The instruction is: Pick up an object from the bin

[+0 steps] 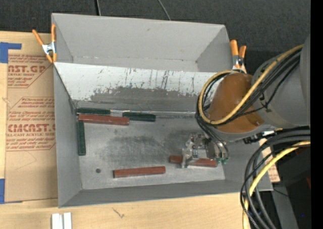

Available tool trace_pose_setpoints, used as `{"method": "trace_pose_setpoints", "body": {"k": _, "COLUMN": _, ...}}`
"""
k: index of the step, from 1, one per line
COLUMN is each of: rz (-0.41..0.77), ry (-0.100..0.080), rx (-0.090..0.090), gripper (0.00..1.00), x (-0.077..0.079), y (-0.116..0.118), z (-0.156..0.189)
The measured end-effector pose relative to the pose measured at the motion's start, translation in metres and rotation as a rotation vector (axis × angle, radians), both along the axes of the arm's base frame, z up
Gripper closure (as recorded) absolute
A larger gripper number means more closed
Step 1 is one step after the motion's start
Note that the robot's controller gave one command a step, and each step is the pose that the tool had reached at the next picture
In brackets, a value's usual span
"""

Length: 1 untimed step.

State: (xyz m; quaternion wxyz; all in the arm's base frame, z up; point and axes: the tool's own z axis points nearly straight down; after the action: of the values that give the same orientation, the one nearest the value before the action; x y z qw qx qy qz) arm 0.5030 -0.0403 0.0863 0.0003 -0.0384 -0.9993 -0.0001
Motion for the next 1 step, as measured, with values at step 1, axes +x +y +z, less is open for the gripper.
{"method": "trace_pose_setpoints", "body": {"k": 1, "rz": 0.007, "ry": 0.002, "rx": 0.000, "gripper": 1.00, "x": 0.0054, "y": -0.0053, "z": 0.0267}}
